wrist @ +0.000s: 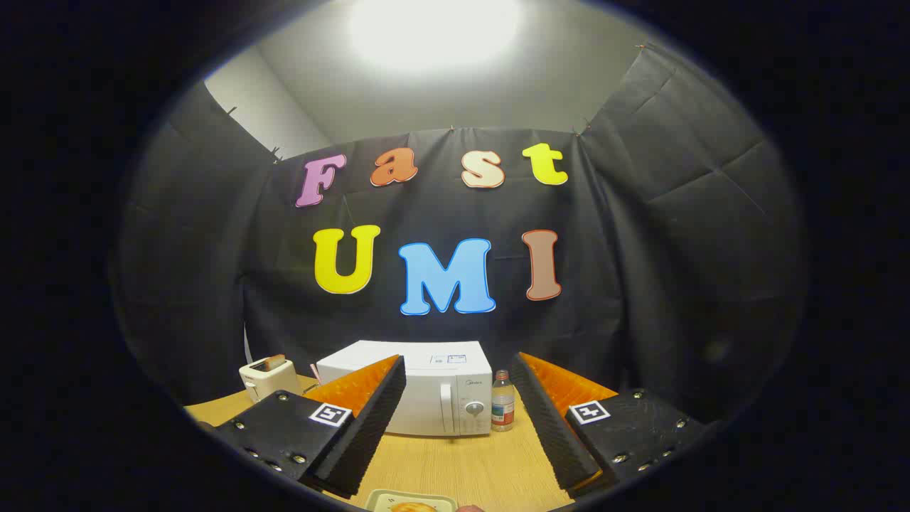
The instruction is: Open the microwave, put the food inside, and close the microwave door.
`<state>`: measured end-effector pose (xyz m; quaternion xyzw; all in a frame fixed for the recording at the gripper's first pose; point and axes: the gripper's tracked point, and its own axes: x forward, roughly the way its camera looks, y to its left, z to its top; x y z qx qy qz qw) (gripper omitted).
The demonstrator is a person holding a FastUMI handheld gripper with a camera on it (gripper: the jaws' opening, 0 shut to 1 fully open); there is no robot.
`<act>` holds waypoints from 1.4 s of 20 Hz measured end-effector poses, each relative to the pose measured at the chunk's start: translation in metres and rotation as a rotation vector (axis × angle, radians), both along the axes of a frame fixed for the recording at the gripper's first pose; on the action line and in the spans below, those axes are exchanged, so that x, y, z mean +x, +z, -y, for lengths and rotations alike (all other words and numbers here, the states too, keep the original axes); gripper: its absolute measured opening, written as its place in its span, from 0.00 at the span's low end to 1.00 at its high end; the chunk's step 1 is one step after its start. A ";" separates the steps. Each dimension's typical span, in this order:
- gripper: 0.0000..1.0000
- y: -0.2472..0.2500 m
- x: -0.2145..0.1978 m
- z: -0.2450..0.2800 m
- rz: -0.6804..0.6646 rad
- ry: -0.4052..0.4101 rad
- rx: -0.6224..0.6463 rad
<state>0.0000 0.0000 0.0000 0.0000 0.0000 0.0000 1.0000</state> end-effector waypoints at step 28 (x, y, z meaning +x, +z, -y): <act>0.96 -0.042 0.088 -0.009 -0.048 0.095 0.022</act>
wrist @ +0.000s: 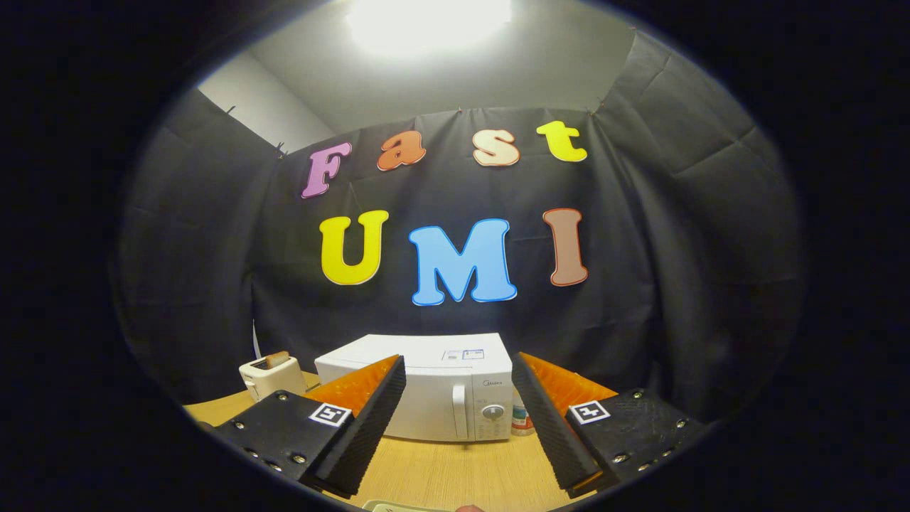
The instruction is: Open the microwave, put the food inside, and close the microwave door.
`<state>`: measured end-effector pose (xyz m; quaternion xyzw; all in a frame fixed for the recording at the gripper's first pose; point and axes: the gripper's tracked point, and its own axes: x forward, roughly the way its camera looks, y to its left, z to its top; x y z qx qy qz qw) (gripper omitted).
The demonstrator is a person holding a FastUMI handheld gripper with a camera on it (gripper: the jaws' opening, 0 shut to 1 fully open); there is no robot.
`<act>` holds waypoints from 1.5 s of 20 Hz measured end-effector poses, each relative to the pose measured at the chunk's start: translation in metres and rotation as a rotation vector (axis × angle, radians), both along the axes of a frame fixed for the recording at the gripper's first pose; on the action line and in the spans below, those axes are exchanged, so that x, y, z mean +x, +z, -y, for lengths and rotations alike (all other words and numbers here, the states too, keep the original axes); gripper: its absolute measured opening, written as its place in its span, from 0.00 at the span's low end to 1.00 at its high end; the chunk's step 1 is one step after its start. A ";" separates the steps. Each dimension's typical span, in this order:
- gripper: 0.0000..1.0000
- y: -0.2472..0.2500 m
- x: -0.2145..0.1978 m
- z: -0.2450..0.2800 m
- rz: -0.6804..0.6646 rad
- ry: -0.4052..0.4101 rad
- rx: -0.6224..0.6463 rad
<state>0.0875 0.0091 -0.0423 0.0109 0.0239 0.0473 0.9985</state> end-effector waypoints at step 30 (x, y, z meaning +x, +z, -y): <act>0.96 -0.217 0.171 -0.004 -0.340 0.039 0.024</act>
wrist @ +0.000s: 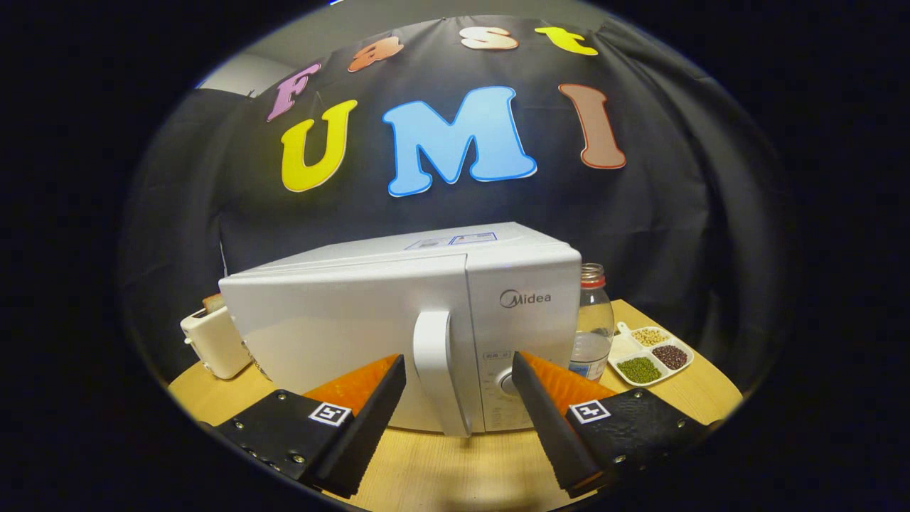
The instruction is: Open the microwave, put the food inside, and close the microwave door.
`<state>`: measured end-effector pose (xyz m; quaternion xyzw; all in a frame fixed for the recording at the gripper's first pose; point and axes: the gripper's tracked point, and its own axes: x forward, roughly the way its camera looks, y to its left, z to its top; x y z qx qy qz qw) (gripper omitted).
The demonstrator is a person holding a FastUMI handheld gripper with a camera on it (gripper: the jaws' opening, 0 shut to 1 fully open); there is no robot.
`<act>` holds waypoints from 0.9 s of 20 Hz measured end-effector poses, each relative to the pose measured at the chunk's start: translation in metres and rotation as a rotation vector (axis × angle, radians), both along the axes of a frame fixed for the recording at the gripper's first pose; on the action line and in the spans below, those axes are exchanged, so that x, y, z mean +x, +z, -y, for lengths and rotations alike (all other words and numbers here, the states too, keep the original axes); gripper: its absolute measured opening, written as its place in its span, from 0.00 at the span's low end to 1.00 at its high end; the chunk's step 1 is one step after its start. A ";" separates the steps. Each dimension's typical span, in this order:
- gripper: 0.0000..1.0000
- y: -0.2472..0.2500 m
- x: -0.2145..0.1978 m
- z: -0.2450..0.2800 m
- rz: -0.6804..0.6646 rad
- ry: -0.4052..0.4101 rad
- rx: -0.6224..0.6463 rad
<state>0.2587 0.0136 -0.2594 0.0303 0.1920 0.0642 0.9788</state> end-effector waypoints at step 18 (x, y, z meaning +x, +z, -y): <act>0.09 -0.015 -0.001 -0.015 -0.063 0.044 -0.106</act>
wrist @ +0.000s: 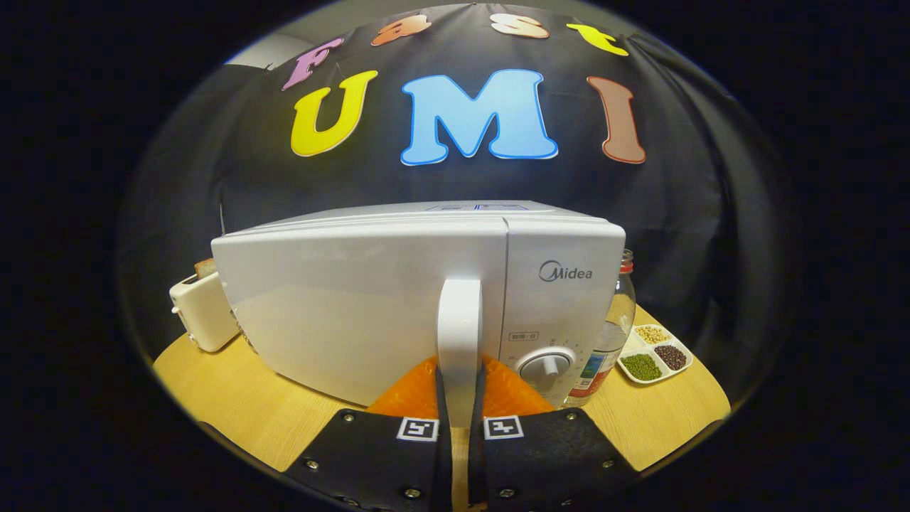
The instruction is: Open the microwave, put the food inside, and close the microwave door.
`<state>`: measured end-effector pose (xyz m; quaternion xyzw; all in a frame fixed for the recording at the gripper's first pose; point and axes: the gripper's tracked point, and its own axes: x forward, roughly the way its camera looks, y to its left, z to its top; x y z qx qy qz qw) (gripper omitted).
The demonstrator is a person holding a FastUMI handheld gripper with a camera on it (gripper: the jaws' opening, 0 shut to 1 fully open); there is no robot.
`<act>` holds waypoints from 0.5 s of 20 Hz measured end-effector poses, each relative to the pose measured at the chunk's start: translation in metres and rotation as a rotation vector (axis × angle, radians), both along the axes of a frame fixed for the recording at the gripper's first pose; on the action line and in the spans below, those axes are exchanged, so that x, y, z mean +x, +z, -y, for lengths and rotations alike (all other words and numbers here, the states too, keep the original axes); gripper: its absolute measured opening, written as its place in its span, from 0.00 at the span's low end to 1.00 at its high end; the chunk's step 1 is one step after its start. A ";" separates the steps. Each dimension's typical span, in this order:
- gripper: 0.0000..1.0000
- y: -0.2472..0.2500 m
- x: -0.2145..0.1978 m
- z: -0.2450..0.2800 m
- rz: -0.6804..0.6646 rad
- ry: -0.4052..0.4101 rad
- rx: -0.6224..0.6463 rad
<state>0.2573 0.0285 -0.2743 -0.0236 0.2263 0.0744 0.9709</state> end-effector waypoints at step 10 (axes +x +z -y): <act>0.09 0.004 -0.015 -0.001 -0.002 -0.030 -0.024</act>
